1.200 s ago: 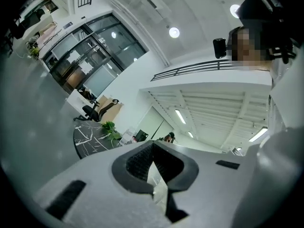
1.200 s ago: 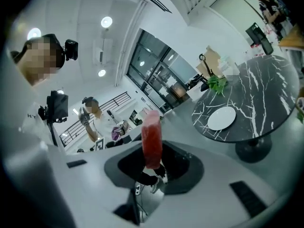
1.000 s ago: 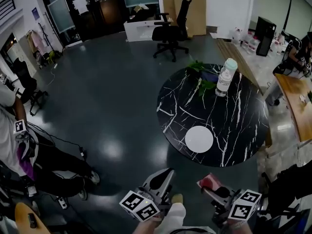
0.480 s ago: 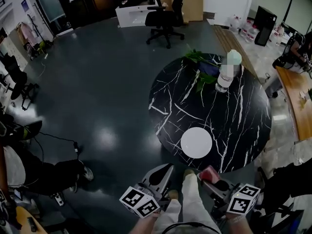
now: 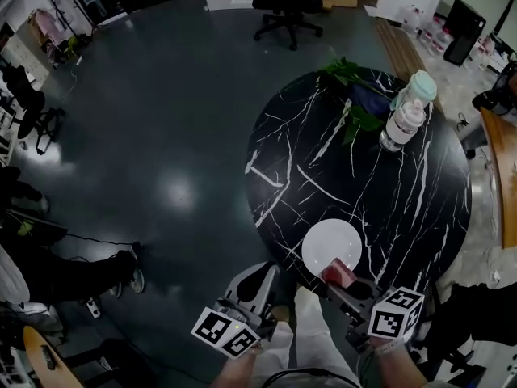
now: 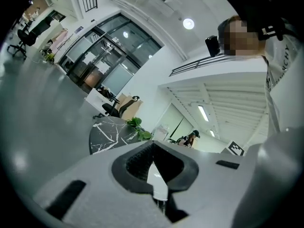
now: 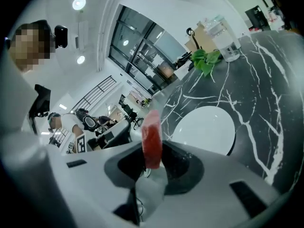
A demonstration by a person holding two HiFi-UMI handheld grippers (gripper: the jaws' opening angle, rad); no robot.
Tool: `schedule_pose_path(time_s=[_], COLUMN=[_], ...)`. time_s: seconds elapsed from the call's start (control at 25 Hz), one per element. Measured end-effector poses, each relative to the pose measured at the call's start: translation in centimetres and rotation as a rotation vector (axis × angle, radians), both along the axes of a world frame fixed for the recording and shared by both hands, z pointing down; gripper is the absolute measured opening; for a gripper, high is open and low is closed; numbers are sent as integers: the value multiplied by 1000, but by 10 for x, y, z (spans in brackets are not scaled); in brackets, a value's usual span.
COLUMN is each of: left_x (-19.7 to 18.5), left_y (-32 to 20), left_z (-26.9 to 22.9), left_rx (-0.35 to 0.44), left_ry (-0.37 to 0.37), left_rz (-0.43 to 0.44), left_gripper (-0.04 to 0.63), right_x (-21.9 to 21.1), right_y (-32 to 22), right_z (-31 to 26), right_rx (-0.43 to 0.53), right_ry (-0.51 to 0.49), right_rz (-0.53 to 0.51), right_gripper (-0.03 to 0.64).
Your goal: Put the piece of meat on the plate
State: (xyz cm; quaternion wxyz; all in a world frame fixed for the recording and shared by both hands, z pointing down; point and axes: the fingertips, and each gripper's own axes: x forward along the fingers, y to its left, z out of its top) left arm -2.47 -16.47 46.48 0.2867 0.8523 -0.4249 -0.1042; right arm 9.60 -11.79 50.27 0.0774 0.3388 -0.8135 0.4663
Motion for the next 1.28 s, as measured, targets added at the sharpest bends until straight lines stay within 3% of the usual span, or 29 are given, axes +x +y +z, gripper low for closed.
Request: schedule_pose_path(time_s=[0.24, 0.8, 1.08, 1.28], left_x=[-4, -33, -38, -39], left_y=[-23, -19, -18, -13], left_z=[27, 54, 40, 31], left_rx=[-20, -71, -42, -36], left_ry=[1, 6, 25, 40], left_rz=[-70, -143, -150, -149], left_gripper=[9, 9, 9, 9], right_x=[-2, -5, -5, 5], right_y=[-16, -37, -44, -40], right_z=[33, 70, 55, 49], right_rx=[-103, -460, -463, -397], right_ry=[-25, -158, -123, 25], right_rz=[-59, -22, -75, -146], right_gripper=[92, 92, 125, 217])
